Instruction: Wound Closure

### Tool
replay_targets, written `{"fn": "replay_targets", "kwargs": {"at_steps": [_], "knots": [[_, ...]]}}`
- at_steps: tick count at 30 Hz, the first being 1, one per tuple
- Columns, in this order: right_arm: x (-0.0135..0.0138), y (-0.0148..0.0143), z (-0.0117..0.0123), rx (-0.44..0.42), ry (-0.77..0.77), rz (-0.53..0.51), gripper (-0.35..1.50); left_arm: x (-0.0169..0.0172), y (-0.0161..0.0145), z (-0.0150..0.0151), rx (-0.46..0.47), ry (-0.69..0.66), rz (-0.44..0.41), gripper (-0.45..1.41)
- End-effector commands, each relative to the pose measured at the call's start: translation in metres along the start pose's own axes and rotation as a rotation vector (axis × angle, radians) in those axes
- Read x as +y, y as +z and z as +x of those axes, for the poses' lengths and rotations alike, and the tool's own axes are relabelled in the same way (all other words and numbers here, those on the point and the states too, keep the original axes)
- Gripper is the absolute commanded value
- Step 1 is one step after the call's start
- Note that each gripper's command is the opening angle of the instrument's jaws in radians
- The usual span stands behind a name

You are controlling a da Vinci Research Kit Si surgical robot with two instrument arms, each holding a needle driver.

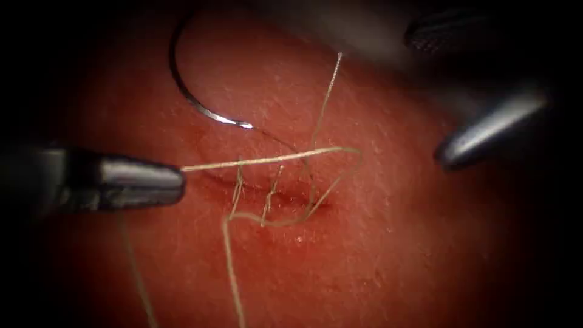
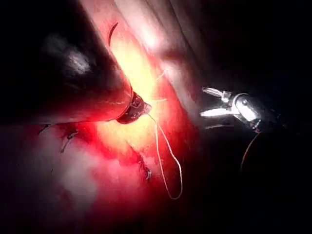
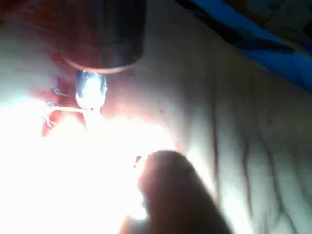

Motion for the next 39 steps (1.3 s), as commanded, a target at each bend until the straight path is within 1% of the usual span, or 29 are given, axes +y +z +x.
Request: {"fn": "replay_targets", "kwargs": {"at_steps": [1, 2, 3, 4, 5, 6, 7, 10, 11, 12, 13, 16, 17, 19, 20, 22, 24, 25, 26, 27, 28, 29, 30, 32, 34, 36, 37, 38, 39], "knots": [[0.0019, 0.0033, 0.0021, -0.056, 0.084, -0.049, 0.93, 0.0003, 0.0007, 0.0021, -0.006, -0.006, -0.002, -0.35], [0.0019, 0.0033, 0.0021, -0.056, 0.084, -0.049, 0.93, 0.0003, 0.0007, 0.0021, -0.006, -0.006, -0.002, -0.35], [0.0023, 0.0041, 0.0023, -0.077, 0.108, -0.058, 0.89, 0.0004, 0.0008, 0.0027, -0.004, -0.004, -0.003, -0.35], [0.0033, 0.0061, 0.0027, -0.112, 0.172, -0.070, 0.88, 0.0004, 0.0009, 0.0040, -0.001, 0.001, -0.005, -0.35], [0.0033, 0.0061, 0.0027, -0.112, 0.172, -0.070, 0.88, 0.0004, 0.0009, 0.0040, -0.001, 0.001, -0.005, -0.35], [0.0037, 0.0070, 0.0027, -0.128, 0.192, -0.073, 0.88, 0.0004, 0.0010, 0.0045, 0.001, 0.004, -0.007, -0.35], [0.0046, 0.0102, 0.0021, -0.190, 0.223, -0.075, 0.88, 0.0009, 0.0013, 0.0054, 0.004, 0.008, -0.007, -0.35], [0.0052, 0.0137, 0.0006, -0.244, 0.223, -0.067, 0.88, 0.0013, 0.0016, 0.0056, 0.006, 0.016, -0.014, -0.35], [0.0052, 0.0145, 0.0001, -0.255, 0.219, -0.063, 0.89, 0.0013, 0.0016, 0.0056, 0.004, 0.017, -0.017, -0.35], [0.0052, 0.0145, 0.0001, -0.255, 0.219, -0.063, 0.89, 0.0013, 0.0016, 0.0056, 0.004, 0.017, -0.017, -0.35], [0.0051, 0.0183, -0.0030, -0.309, 0.207, -0.035, 0.93, 0.0013, 0.0014, 0.0055, 0.002, 0.018, -0.023, -0.35], [0.0047, 0.0214, -0.0063, -0.352, 0.202, -0.013, 0.93, 0.0013, 0.0014, 0.0055, 0.000, 0.019, -0.025, -0.35], [0.0047, 0.0231, -0.0082, -0.366, 0.191, -0.011, 0.94, 0.0014, 0.0015, 0.0055, -0.002, 0.019, -0.027, -0.35], [0.0048, 0.0237, -0.0088, -0.373, 0.185, -0.014, 0.94, 0.0015, 0.0015, 0.0055, -0.004, 0.020, -0.029, -0.35], [0.0055, 0.0245, -0.0098, -0.387, 0.178, -0.039, 0.94, 0.0017, 0.0017, 0.0055, -0.008, 0.022, -0.033, -0.35], [0.0067, 0.0252, -0.0108, -0.419, 0.173, -0.077, 0.91, 0.0020, 0.0020, 0.0055, -0.013, 0.025, -0.035, -0.35], [0.0074, 0.0254, -0.0112, -0.422, 0.173, -0.087, 0.88, 0.0022, 0.0022, 0.0055, -0.017, 0.027, -0.039, -0.35], [0.0078, 0.0257, -0.0115, -0.422, 0.171, -0.090, 0.76, 0.0023, 0.0022, 0.0055, -0.019, 0.027, -0.041, -0.35], [0.0079, 0.0258, -0.0117, -0.426, 0.169, -0.092, 0.56, 0.0023, 0.0023, 0.0055, -0.019, 0.028, -0.041, -0.35], [0.0079, 0.0262, -0.0120, -0.429, 0.167, -0.095, 0.42, 0.0023, 0.0023, 0.0055, -0.019, 0.028, -0.041, -0.35], [0.0079, 0.0263, -0.0121, -0.429, 0.168, -0.090, 0.27, 0.0023, 0.0023, 0.0055, -0.019, 0.028, -0.041, -0.35], [0.0079, 0.0263, -0.0121, -0.429, 0.168, -0.090, 0.27, 0.0023, 0.0023, 0.0055, -0.019, 0.028, -0.041, -0.35], [0.0078, 0.0265, -0.0118, -0.428, 0.174, -0.054, -0.35, 0.0024, 0.0023, 0.0055, -0.019, 0.028, -0.040, -0.35], [0.0078, 0.0265, -0.0115, -0.428, 0.177, -0.050, -0.35, 0.0024, 0.0024, 0.0055, -0.021, 0.029, -0.043, -0.35], [0.0081, 0.0263, -0.0097, -0.421, 0.193, -0.042, -0.35, 0.0026, 0.0025, 0.0058, -0.021, 0.028, -0.046, -0.35], [0.0084, 0.0263, -0.0082, -0.386, 0.204, -0.040, -0.35, 0.0026, 0.0026, 0.0060, -0.020, 0.028, -0.047, -0.35], [0.0086, 0.0263, -0.0070, -0.345, 0.212, -0.037, -0.35, 0.0027, 0.0027, 0.0060, -0.020, 0.028, -0.046, -0.35], [0.0091, 0.0266, -0.0042, -0.292, 0.232, -0.037, -0.35, 0.0027, 0.0028, 0.0062, -0.020, 0.027, -0.046, -0.35], [0.0094, 0.0267, -0.0030, -0.269, 0.230, -0.037, -0.35, 0.0027, 0.0029, 0.0063, -0.020, 0.027, -0.049, -0.35]]}}
